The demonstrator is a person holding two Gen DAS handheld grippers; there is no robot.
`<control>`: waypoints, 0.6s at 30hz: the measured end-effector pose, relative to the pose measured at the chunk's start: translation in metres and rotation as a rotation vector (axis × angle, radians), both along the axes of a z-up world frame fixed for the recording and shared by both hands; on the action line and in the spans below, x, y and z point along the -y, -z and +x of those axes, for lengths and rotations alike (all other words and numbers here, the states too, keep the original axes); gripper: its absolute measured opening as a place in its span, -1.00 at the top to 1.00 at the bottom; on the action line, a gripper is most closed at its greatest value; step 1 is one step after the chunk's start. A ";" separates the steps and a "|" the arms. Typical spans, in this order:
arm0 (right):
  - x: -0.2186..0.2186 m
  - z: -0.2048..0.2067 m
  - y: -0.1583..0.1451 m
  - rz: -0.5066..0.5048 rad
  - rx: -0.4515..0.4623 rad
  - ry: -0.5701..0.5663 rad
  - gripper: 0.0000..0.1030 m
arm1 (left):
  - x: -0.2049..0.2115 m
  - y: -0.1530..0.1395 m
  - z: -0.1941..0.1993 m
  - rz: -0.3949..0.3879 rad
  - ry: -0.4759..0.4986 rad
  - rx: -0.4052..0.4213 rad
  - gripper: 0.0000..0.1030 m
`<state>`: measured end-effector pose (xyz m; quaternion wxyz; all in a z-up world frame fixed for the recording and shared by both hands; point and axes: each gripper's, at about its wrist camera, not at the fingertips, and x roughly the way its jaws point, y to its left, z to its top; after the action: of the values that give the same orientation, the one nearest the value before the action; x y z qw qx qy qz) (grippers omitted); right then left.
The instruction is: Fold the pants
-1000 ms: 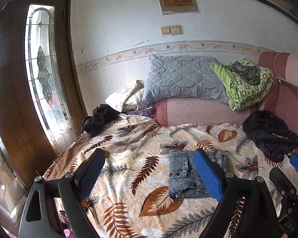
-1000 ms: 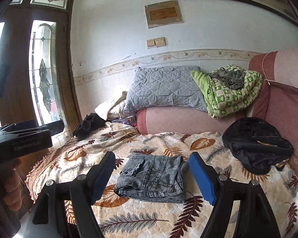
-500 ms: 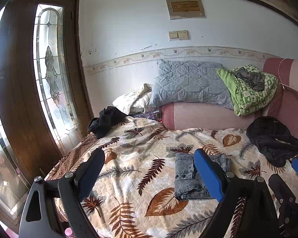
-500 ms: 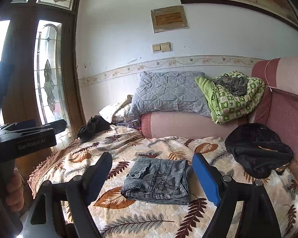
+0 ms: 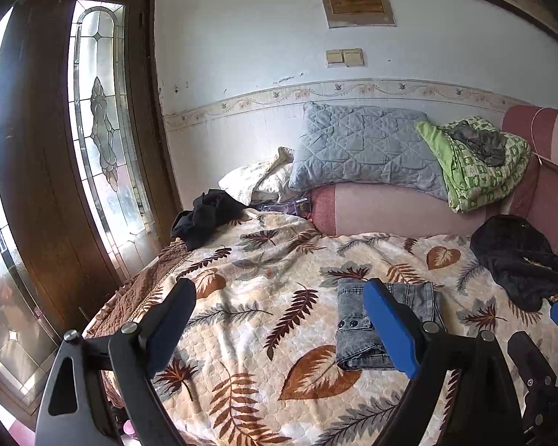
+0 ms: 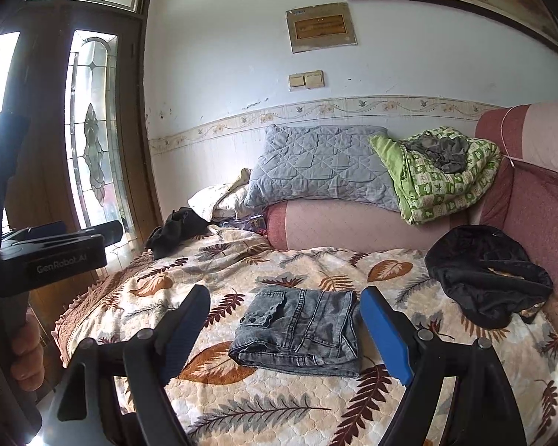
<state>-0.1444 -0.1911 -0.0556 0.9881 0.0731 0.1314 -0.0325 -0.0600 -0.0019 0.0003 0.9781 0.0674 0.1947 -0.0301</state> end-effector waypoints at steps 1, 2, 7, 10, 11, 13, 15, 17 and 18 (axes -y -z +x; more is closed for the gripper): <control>0.000 0.001 0.001 -0.003 -0.004 0.001 -0.66 | 0.000 0.001 0.000 0.000 0.000 -0.002 -0.77; -0.001 0.001 0.001 -0.007 -0.008 -0.001 -0.65 | 0.000 0.001 0.001 0.002 0.001 -0.005 -0.77; -0.001 0.001 0.001 -0.007 -0.011 -0.006 -0.66 | 0.000 0.003 0.002 0.006 -0.001 -0.014 -0.78; 0.000 0.000 0.002 -0.007 -0.010 -0.007 -0.66 | -0.001 0.004 0.001 0.002 -0.003 -0.015 -0.78; 0.000 0.001 0.001 -0.007 -0.010 -0.007 -0.66 | -0.002 0.004 0.001 0.000 -0.006 -0.014 -0.78; 0.000 0.002 0.001 -0.008 -0.013 -0.008 -0.66 | -0.003 0.003 0.000 -0.004 -0.011 -0.009 -0.78; 0.000 0.002 0.002 -0.007 -0.019 -0.010 -0.66 | -0.004 0.003 -0.001 -0.006 -0.012 -0.003 -0.78; 0.000 0.002 0.003 -0.001 -0.023 -0.013 -0.66 | -0.005 0.003 -0.002 -0.005 -0.013 -0.003 -0.78; -0.001 0.003 0.003 -0.001 -0.025 -0.016 -0.66 | -0.005 0.003 -0.002 -0.008 -0.013 -0.003 -0.78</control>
<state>-0.1419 -0.1903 -0.0582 0.9866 0.0712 0.1443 -0.0258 -0.0621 0.0030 -0.0025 0.9782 0.0620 0.1964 -0.0249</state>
